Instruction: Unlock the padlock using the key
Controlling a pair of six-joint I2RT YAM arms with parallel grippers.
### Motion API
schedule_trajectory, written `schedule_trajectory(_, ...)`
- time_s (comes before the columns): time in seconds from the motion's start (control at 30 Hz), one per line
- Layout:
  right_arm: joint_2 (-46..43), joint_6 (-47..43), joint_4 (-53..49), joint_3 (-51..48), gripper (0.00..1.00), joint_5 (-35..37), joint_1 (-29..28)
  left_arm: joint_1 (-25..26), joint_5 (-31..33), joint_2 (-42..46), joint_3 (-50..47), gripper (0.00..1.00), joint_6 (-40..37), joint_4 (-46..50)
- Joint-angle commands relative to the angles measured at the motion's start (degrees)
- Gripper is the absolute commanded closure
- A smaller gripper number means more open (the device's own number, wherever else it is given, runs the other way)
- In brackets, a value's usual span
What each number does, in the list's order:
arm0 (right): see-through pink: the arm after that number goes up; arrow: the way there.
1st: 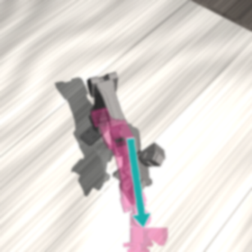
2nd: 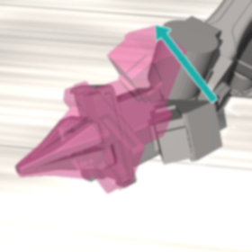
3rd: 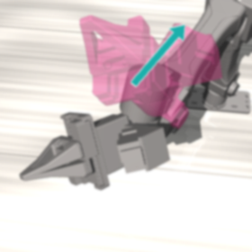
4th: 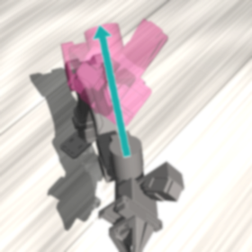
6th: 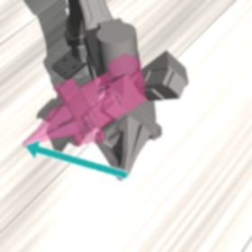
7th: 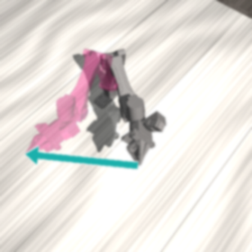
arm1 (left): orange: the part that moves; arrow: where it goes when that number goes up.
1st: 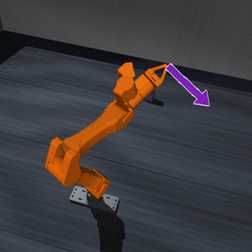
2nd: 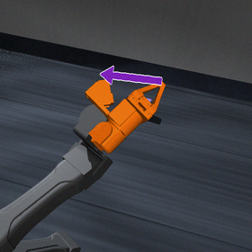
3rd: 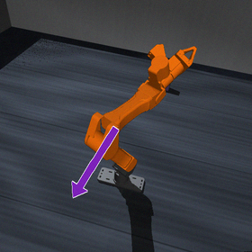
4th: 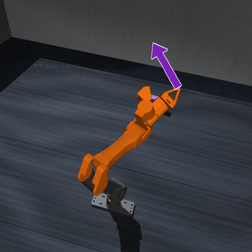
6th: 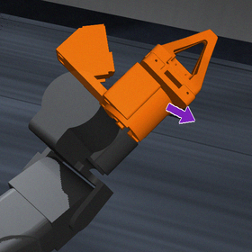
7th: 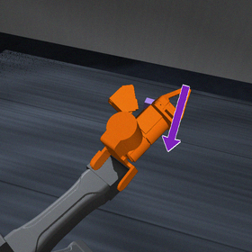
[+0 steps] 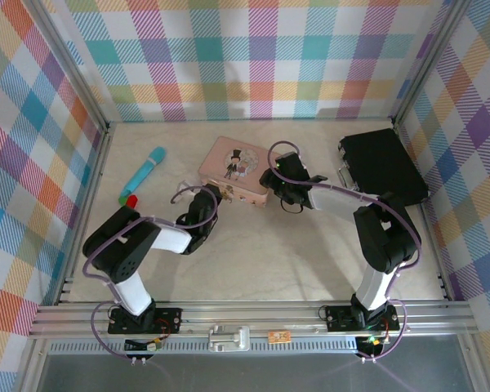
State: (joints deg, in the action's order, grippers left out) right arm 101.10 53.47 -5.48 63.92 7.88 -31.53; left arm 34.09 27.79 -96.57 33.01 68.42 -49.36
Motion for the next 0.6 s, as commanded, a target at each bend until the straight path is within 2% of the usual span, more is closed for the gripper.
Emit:
schedule_trajectory(0.0,-2.79,-6.54,-1.13,1.9,0.23,-0.36,-0.28,-0.51,-5.46,7.22,1.01,1.0,-5.21,14.58)
schedule_trajectory(0.17,-7.62,-15.94,-5.02,2.34,0.17,0.62,-0.02,-0.46,-11.93,16.28,5.18,1.0,-12.25,36.44)
schedule_trajectory(0.27,-10.63,-21.84,-8.45,2.2,0.15,2.68,0.22,-0.42,-17.11,17.18,9.38,1.0,-16.59,47.38)
schedule_trajectory(0.33,-12.97,-25.36,-10.22,1.2,0.13,4.95,0.46,-0.13,-19.75,16.84,10.61,1.0,-18.41,51.15)
schedule_trajectory(0.57,-20.19,-35.32,-11.29,-5.67,0.08,14.34,3.52,1.1,-20.35,12.27,13.85,1.0,-23.75,57.15)
